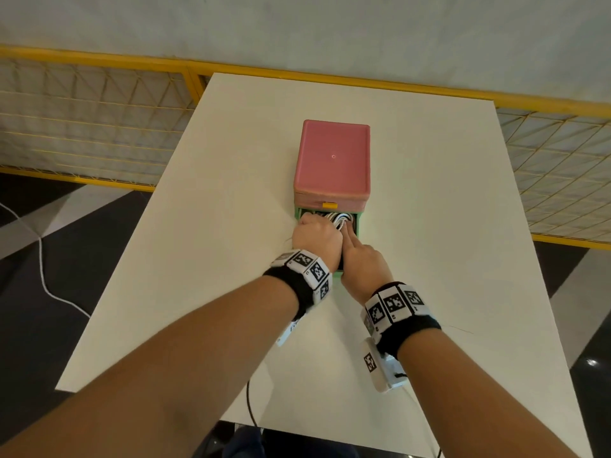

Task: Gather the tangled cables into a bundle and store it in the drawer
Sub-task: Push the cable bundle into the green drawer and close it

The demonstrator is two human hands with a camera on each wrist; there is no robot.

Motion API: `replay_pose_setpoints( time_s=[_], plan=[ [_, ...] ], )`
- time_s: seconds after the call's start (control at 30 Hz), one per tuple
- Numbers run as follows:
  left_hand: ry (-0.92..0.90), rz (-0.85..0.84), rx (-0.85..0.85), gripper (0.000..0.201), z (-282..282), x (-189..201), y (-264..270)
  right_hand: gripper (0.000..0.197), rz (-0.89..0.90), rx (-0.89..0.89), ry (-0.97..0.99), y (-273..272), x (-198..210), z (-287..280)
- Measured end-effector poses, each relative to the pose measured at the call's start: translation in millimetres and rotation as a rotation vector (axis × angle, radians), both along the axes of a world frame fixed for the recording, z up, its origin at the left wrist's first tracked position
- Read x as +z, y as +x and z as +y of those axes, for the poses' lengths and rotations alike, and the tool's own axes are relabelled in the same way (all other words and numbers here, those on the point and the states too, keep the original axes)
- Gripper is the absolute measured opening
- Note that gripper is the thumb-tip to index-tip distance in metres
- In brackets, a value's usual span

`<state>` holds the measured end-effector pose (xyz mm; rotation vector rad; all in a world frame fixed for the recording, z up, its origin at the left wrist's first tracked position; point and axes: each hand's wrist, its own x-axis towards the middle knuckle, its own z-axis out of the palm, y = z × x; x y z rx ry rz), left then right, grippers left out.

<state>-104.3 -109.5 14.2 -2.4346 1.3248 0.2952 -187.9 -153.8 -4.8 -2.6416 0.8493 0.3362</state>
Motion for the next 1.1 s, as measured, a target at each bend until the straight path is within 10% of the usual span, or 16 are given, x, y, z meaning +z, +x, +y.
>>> replay_pose_setpoints(
  time_s=[0.37,0.73,1.0,1.1],
  plan=[
    [0.109,-0.046,-0.166,0.034,-3,10,8,0.066,-0.266,-0.108,0.04,-13,-2,4],
    [-0.021,0.136,-0.072,0.06,17,23,17,0.076,0.003,0.034,0.005,6,10,-7],
    [0.081,0.107,-0.052,0.032,7,5,6,0.081,-0.007,0.08,-0.02,-1,3,-3],
    [0.002,0.12,-0.02,0.055,11,-10,12,0.078,0.015,0.087,-0.017,1,1,-3]
  ],
)
